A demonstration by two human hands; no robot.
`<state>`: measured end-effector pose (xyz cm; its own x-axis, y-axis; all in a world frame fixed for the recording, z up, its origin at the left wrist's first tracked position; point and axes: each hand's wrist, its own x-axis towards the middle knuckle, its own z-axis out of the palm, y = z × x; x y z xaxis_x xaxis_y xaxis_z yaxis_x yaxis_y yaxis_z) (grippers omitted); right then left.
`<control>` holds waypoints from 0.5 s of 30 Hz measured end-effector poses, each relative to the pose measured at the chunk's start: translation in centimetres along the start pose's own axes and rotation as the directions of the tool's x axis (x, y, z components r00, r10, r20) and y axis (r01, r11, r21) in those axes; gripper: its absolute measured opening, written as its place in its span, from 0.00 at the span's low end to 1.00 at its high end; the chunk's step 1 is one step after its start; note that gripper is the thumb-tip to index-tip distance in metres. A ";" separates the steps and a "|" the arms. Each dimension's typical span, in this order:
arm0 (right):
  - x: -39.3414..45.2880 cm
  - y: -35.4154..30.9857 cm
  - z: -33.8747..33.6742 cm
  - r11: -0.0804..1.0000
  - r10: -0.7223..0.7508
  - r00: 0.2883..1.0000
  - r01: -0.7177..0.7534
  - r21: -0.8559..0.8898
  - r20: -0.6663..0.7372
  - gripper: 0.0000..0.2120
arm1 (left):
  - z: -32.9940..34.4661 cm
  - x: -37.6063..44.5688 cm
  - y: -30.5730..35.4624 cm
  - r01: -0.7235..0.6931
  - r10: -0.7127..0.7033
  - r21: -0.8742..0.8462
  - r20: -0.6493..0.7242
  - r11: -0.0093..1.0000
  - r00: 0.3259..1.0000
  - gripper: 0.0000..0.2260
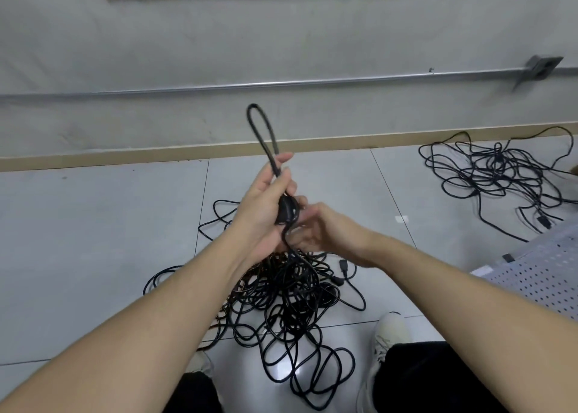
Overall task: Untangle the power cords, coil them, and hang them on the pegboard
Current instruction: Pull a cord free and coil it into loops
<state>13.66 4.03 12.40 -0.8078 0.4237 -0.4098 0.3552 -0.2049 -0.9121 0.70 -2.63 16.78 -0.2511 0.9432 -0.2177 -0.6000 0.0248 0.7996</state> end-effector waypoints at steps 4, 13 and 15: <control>-1.6 -0.2 1.2 0.969 0.098 0.975 -0.048 -0.242 0.199 0.28 | -1.2 0.8 1.1 -0.024 0.033 0.074 -0.134 0.997 0.990 0.10; -4.0 -2.1 -2.2 0.990 -0.100 0.990 0.089 -0.107 -0.099 0.18 | -4.7 1.6 2.6 0.020 0.158 0.478 -0.328 0.878 0.932 0.10; -4.0 -2.8 -2.4 0.981 -0.151 0.968 0.172 0.093 -0.199 0.18 | -4.1 1.3 2.2 0.049 0.094 0.540 -0.233 0.840 0.968 0.10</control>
<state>17.01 4.98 16.61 -0.7418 0.6170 -0.2625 0.1664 -0.2099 -0.9635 -4.07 -2.70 15.92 -0.4764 0.8380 -0.2660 -0.1059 0.2457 0.9635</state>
